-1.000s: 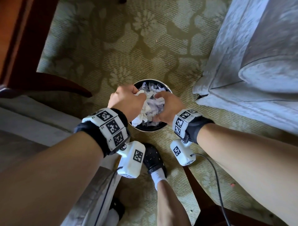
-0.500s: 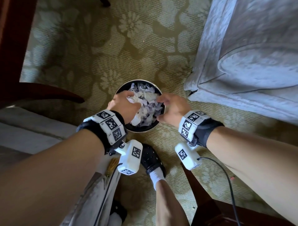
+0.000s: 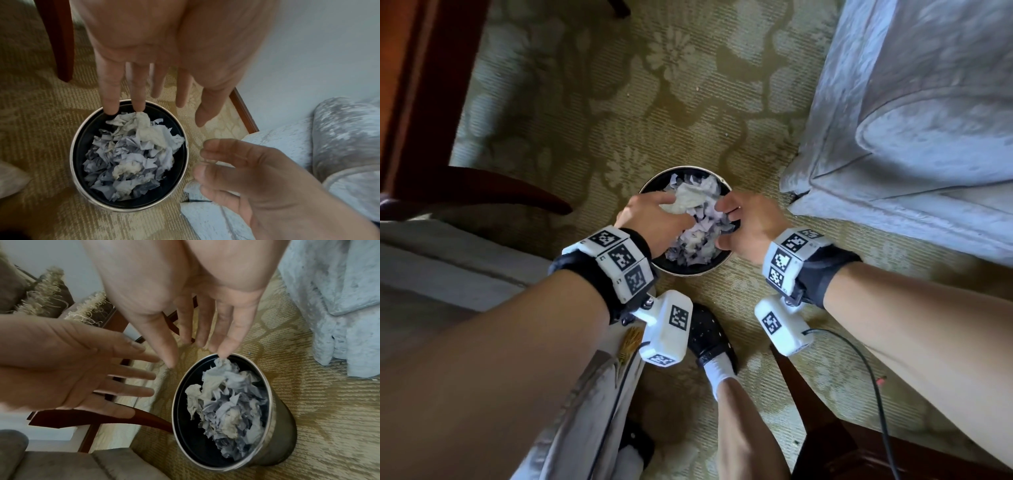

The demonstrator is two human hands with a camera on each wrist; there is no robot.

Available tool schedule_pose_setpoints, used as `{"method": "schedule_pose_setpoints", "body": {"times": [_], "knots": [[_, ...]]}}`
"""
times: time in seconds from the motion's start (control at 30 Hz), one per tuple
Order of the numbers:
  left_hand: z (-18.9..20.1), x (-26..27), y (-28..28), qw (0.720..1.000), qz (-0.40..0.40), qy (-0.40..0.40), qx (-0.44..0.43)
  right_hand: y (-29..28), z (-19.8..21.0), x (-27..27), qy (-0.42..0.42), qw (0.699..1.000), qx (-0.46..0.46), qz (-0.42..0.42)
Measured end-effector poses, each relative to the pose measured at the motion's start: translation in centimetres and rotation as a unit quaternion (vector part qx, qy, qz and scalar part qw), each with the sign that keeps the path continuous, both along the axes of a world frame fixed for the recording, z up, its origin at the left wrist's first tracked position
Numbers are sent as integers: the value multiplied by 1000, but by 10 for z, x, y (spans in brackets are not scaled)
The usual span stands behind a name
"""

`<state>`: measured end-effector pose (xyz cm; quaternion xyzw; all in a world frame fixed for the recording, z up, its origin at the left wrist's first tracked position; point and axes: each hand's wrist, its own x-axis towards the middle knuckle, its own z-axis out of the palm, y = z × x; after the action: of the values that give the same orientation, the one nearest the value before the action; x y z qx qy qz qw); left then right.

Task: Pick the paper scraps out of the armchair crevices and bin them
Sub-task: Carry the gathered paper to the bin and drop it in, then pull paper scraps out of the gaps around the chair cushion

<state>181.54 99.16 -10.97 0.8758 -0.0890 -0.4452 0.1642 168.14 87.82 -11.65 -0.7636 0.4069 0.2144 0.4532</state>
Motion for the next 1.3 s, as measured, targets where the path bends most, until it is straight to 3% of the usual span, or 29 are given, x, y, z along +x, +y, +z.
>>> {"method": "schedule_pose_setpoints", "body": {"times": [0.2,0.4,0.57,0.77,1.0,1.2,1.3], "knots": [[51,19,21,997,36,-19,-60,19,29,36,-47,998,-43,9],[146,69,76,973,133,-67,-176,58,91,114,-157,983,-88,38],[212,103,165,934,194,-116,-275,117,139,172,-230,965,-117,53],[245,127,306,888,288,-173,-313,221,205,232,-289,938,-138,130],[211,126,466,847,427,-214,-232,367,223,267,-325,904,-113,255],[133,105,533,884,415,-165,-142,461,177,257,-278,895,-91,338],[96,95,531,930,336,-118,-88,480,153,242,-243,895,-90,362]]}}
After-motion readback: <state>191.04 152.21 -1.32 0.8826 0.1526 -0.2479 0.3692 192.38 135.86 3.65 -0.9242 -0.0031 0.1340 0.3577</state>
